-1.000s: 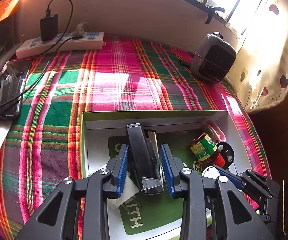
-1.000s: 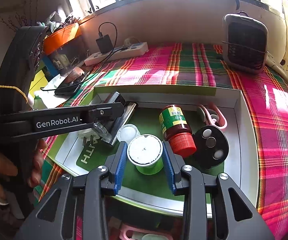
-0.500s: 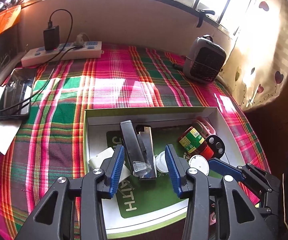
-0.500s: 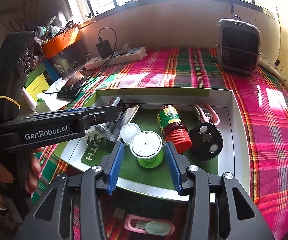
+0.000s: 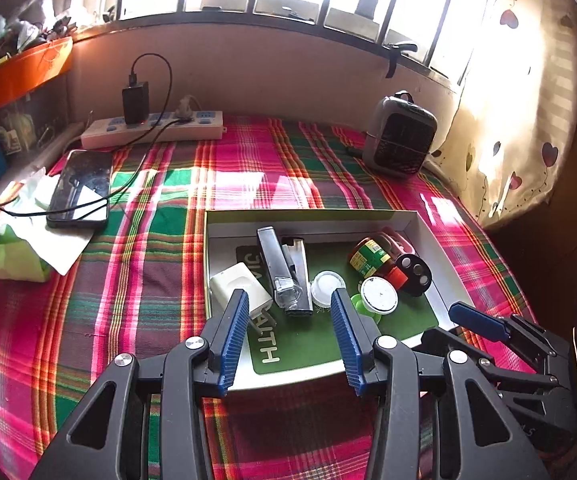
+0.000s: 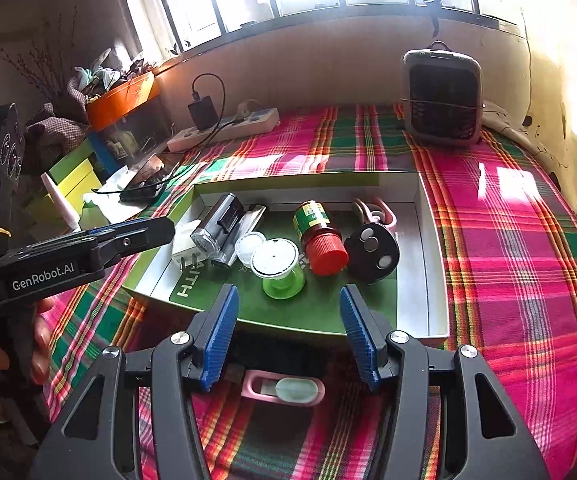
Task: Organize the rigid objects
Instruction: 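Open both grippers releasing the stapler and white container in the tray, then withdraw the right gripper and reach it to the pink-and-mint clip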
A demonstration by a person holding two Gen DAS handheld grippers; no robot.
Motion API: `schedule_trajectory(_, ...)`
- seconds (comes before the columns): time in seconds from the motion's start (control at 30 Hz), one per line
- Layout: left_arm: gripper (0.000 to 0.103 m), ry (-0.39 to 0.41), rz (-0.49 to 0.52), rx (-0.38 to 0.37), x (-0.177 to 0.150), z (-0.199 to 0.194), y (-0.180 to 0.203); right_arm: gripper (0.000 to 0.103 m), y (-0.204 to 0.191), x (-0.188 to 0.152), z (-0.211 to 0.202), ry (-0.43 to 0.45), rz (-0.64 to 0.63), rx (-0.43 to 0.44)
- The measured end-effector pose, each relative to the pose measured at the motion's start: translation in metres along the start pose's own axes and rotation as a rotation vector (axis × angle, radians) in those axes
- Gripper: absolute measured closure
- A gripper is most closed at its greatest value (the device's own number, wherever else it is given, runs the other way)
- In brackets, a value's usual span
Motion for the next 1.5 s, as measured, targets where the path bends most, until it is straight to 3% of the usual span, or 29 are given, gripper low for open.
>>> schedule_trajectory(0.23,0.061,0.018,-0.024,-0.03,-0.019,-0.022,0.006,0.049,0.022,-0.014,-0.028,0.013,0.016,-0.022)
schedule_trajectory(0.43,0.061,-0.021,-0.031,-0.064,-0.046,-0.024,0.015,0.049,0.025,-0.033,-0.029,-0.029,-0.006,-0.003)
schedule_trajectory(0.67,0.061,-0.075,-0.061,-0.078,-0.071,-0.017,0.011,0.049,0.011,-0.046,-0.012,-0.091,-0.027,0.076)
schedule_trajectory(1.07,0.061,-0.086,-0.089,-0.107,-0.078,-0.016,0.002,0.049,-0.026,-0.065,-0.016,-0.163,-0.162,0.193)
schedule_trajectory(1.37,0.061,-0.098,-0.103,-0.131,-0.082,-0.016,-0.004,0.049,-0.012,-0.049,-0.018,-0.096,-0.198,0.047)
schedule_trajectory(1.5,0.061,-0.104,-0.103,-0.14,-0.083,-0.016,-0.004,0.049,-0.022,-0.048,-0.004,-0.122,-0.27,0.094)
Point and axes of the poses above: each gripper's, at about its wrist camera, not at the fingertips, and z roughly the way its jaws point, y to its right, x to its top, the point moved 7 cm from there along z, roughly the way its jaws point, and after that the axes turned 4 degrees about y, right-handed, at the moved point
